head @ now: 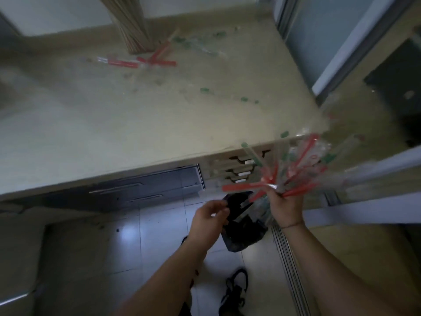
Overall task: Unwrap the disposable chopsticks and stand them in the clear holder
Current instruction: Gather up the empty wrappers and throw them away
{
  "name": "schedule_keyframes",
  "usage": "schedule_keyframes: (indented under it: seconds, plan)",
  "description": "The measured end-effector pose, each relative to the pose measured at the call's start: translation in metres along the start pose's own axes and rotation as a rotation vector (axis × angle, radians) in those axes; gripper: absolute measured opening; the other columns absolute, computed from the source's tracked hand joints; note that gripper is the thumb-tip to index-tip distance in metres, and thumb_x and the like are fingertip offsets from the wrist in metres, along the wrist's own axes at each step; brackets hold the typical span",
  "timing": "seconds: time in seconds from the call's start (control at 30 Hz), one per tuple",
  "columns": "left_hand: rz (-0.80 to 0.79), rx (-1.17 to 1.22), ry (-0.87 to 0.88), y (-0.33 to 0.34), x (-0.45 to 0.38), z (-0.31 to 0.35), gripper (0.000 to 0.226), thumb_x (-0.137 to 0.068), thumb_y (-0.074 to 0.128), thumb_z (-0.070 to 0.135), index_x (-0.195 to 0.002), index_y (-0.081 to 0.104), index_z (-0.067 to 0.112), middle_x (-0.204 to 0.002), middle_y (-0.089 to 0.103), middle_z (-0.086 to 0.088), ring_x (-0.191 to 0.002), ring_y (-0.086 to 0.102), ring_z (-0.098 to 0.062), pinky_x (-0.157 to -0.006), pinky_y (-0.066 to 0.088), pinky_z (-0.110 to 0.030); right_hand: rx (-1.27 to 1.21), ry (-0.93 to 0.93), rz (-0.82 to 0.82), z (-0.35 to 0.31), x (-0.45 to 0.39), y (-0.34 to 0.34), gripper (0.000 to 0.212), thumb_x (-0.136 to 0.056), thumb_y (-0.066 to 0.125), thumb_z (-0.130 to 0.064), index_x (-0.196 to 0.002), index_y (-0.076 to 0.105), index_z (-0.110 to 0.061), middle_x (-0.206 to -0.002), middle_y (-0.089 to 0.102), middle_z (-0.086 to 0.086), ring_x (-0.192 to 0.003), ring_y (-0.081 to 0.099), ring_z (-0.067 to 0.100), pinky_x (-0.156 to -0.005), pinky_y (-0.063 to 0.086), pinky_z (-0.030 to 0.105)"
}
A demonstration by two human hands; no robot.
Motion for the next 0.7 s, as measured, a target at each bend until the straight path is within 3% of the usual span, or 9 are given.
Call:
schedule_keyframes:
  seconds: [0.07, 0.17, 0.23, 0.3, 0.37, 0.47, 0.57, 0.63, 0.7]
  plan:
    - [-0.084, 0.074, -0.133, 0.000, -0.003, -0.010, 0.014, -0.096, 0.056, 0.013, -0.105, 0.066, 0.015, -0.101, 0.069, -0.011, -0.079, 0.063, -0.019, -0.065, 0.051, -0.025, 0.003, 0.012, 0.055, 0.005, 0.003, -0.003, 0.053, -0.081, 0.071, 0.005, -0.061, 0.038, -0.031, -0.050, 0.054, -0.022, -0.057, 0.049, -0.006, -0.076, 0.038, 0.022]
    - [-0.119, 0.019, -0.189, 0.001, -0.012, -0.013, 0.016, -0.096, 0.055, 0.017, -0.108, 0.065, 0.016, -0.109, 0.070, -0.012, -0.081, 0.064, -0.019, -0.070, 0.049, -0.029, -0.057, 0.009, 0.093, 0.009, -0.002, -0.002, 0.046, -0.080, 0.074, -0.004, -0.049, 0.042, -0.014, -0.046, 0.047, -0.010, -0.051, 0.049, -0.002, -0.070, 0.039, 0.029]
    - [-0.159, 0.021, -0.184, 0.004, -0.021, -0.012, 0.019, -0.095, 0.058, 0.019, -0.114, 0.062, 0.021, -0.114, 0.068, -0.012, -0.087, 0.065, -0.020, -0.068, 0.053, -0.026, -0.065, 0.013, 0.125, 0.010, -0.005, -0.003, 0.040, -0.077, 0.071, -0.024, -0.050, 0.041, -0.031, -0.044, 0.049, -0.014, -0.050, 0.045, -0.001, -0.067, 0.038, 0.027]
    - [-0.222, 0.058, -0.173, 0.013, -0.029, -0.007, 0.031, -0.094, 0.062, 0.014, -0.123, 0.056, 0.024, -0.114, 0.068, -0.009, -0.091, 0.065, -0.021, -0.063, 0.054, -0.022, -0.034, 0.072, 0.133, 0.019, -0.006, -0.004, 0.046, -0.081, 0.068, -0.026, -0.045, 0.042, -0.035, -0.043, 0.047, -0.013, -0.052, 0.043, -0.001, -0.066, 0.038, 0.031]
    - [-0.294, 0.026, -0.126, 0.022, -0.034, 0.001, 0.041, -0.092, 0.063, 0.006, -0.126, 0.054, 0.027, -0.106, 0.069, 0.000, -0.089, 0.066, -0.018, -0.064, 0.053, -0.023, 0.007, 0.089, 0.161, 0.028, -0.004, -0.002, 0.046, -0.086, 0.068, -0.010, -0.057, 0.050, -0.040, -0.053, 0.048, -0.018, -0.069, 0.055, 0.012, -0.078, 0.044, 0.044]
    - [-0.377, -0.062, -0.084, 0.027, -0.047, 0.009, 0.036, -0.091, 0.060, 0.000, -0.109, 0.061, 0.032, -0.093, 0.066, 0.006, -0.086, 0.062, -0.018, -0.072, 0.047, -0.031, 0.020, 0.067, 0.242, 0.039, -0.006, 0.006, 0.027, -0.085, 0.071, -0.012, -0.084, 0.058, -0.036, -0.084, 0.060, -0.024, -0.091, 0.057, 0.023, -0.095, 0.042, 0.043]
    - [-0.429, -0.178, -0.040, 0.026, -0.070, 0.014, 0.033, -0.092, 0.064, 0.008, -0.104, 0.056, 0.039, -0.106, 0.062, 0.008, -0.093, 0.062, -0.016, -0.074, 0.048, -0.026, 0.074, 0.073, 0.297, 0.052, -0.008, 0.018, 0.026, -0.080, 0.075, -0.013, -0.104, 0.065, -0.018, -0.101, 0.063, -0.003, -0.107, 0.054, 0.021, -0.104, 0.039, 0.039]
    - [-0.442, -0.272, 0.019, 0.022, -0.079, 0.013, 0.037, -0.089, 0.069, 0.013, -0.115, 0.053, 0.034, -0.116, 0.060, 0.008, -0.089, 0.061, -0.010, -0.070, 0.048, -0.018, 0.081, 0.136, 0.331, 0.065, -0.003, 0.026, 0.022, -0.078, 0.078, -0.006, -0.097, 0.066, -0.008, -0.095, 0.066, 0.005, -0.101, 0.059, 0.026, -0.098, 0.043, 0.039]
    - [-0.512, -0.331, 0.120, 0.022, -0.087, 0.008, 0.049, -0.086, 0.074, 0.014, -0.125, 0.050, 0.031, -0.121, 0.057, 0.010, -0.087, 0.060, -0.004, -0.071, 0.050, -0.016, 0.107, 0.197, 0.376, 0.076, 0.001, 0.033, 0.022, -0.076, 0.080, -0.019, -0.076, 0.062, -0.006, -0.074, 0.066, 0.011, -0.079, 0.066, 0.024, -0.081, 0.053, 0.039]
Point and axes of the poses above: each hand's wrist, its own x-axis away from the middle knuckle, its own y-axis out of the palm, z = x × y, the point moved 2 cm from there along -x, towards the middle knuckle
